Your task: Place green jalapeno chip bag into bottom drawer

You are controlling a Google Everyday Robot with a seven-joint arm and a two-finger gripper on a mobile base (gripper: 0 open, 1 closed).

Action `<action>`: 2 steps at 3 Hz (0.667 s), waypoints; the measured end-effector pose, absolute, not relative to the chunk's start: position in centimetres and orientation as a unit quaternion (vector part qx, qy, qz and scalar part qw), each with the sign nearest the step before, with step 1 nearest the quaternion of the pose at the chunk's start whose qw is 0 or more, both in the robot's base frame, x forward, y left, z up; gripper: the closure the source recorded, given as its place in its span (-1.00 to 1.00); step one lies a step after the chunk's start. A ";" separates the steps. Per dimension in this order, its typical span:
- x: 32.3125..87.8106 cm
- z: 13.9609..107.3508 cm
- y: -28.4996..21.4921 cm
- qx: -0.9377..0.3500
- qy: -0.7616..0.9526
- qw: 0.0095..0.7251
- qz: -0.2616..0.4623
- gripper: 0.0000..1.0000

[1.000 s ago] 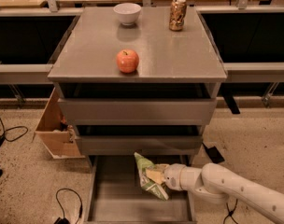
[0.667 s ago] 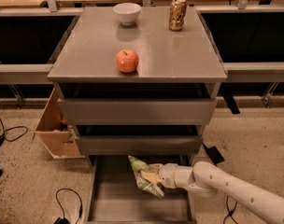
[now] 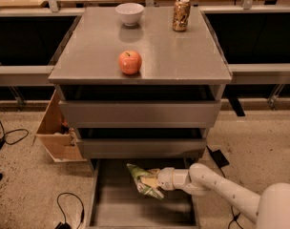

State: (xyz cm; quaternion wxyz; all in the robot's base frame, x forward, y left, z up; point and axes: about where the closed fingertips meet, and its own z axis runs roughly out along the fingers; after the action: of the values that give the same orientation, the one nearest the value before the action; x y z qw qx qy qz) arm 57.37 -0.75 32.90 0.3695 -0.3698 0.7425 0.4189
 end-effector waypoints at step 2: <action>57.7 32.9 -0.9 -0.368 0.743 0.372 0.418 0.00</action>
Offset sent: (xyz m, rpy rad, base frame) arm 0.0037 -0.0015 0.0000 0.0013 -0.0031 -0.0051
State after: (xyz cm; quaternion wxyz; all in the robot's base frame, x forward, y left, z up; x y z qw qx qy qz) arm 57.75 -0.89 32.89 0.3720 -0.3683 0.7426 0.4179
